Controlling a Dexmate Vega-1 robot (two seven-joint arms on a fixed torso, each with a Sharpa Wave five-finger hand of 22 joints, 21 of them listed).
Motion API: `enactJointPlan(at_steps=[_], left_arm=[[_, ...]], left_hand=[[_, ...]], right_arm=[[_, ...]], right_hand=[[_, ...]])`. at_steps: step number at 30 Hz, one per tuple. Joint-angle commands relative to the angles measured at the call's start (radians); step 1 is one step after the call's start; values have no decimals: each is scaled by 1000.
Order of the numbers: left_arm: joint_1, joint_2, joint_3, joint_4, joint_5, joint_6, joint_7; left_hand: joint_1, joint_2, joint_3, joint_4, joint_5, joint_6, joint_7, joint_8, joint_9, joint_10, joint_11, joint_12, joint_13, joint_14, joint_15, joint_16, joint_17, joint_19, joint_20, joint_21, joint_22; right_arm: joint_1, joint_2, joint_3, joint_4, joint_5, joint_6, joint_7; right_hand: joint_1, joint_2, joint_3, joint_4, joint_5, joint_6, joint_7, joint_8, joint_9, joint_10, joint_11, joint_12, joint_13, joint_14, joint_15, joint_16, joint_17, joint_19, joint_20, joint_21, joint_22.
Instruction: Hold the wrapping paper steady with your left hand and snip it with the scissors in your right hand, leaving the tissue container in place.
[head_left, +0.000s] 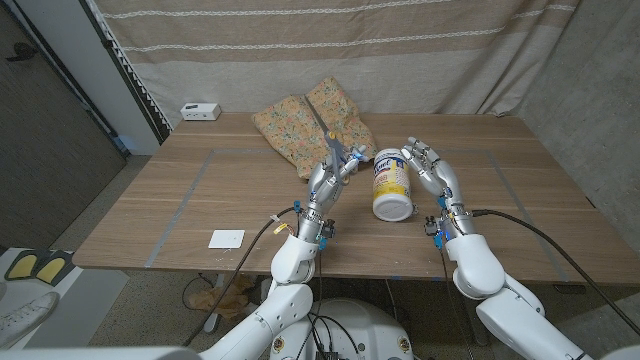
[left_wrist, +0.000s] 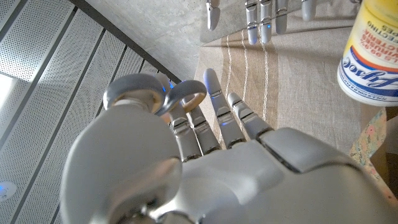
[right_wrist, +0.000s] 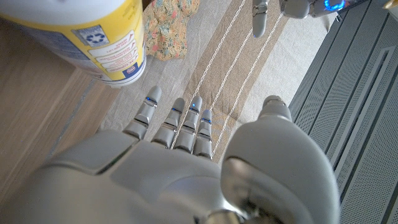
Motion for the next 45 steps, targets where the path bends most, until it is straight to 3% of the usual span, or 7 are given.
enactJointPlan(at_steps=[1,8,13,17,22,34,45], left_arm=[[-25,-48,10,73,-124,-14,-121],[-46,-67,-4,105,-163,7,-192],[-48,-69,-15,107,-158,24,-198],[-49,-78,-21,114,-167,34,-212],[-33,-101,-34,114,-179,38,-204],[19,-140,-71,98,-194,23,-143],[39,-148,-89,95,-209,-6,-143]], left_hand=[[33,10,-26,-2,10,-64,-80,-17,80,13,-13,242,65,7,-164,112,140,23,-17,23,24],[44,16,-53,1,23,-63,-80,-40,91,69,-12,293,82,53,-165,257,279,31,-22,54,68],[64,-2,-98,-7,26,13,-75,-70,32,156,-12,409,102,74,-165,383,275,36,-32,91,121],[74,-14,-109,-9,29,46,-74,-80,11,172,-11,452,102,85,-164,412,272,37,-30,101,133],[72,-33,-113,-6,39,84,-68,-87,-11,166,-13,467,80,84,-163,403,264,43,-29,109,141],[32,-177,-189,7,121,213,-42,-75,-87,261,-13,472,58,172,-162,378,257,98,-25,133,144],[-35,-212,-279,35,206,223,-19,-110,-169,256,-13,378,-39,202,-163,308,214,120,-19,129,130]], right_arm=[[1,-10,-13,-14,-15,-27,-8],[2,-11,-16,-21,-27,-38,-19],[8,-10,-23,-20,-29,-40,-19],[13,-11,-28,-22,-31,-46,-19],[15,-13,-34,-24,-36,-46,-19],[9,-18,-34,-38,-44,-46,-25],[7,-25,-34,-53,-54,-47,-21]], right_hand=[[2,12,-3,-4,5,-2,-1,6,1,-3,4,-5,1,-4,-14,0,1,-10,3,-4,2],[2,13,-4,-6,7,-4,-1,7,0,-4,5,-4,1,-6,-13,0,-1,-10,3,-6,3],[4,14,-4,-8,8,-6,-1,8,0,-6,4,-5,1,-8,-13,-1,-2,-9,4,-8,3],[5,14,-4,-9,9,-7,-1,8,-1,-5,5,-4,0,-8,-13,0,-4,-8,3,-8,3],[5,15,-5,-10,10,-8,0,9,-1,-6,5,-4,0,-6,-11,1,-5,-8,4,-10,3],[3,16,-8,-12,13,-11,1,10,-2,-6,4,-3,-1,-7,-12,2,-8,-8,4,-13,3],[0,16,-11,-13,15,-12,2,12,-4,-8,-1,-3,-1,-10,-10,2,-12,-9,6,-17,3]])
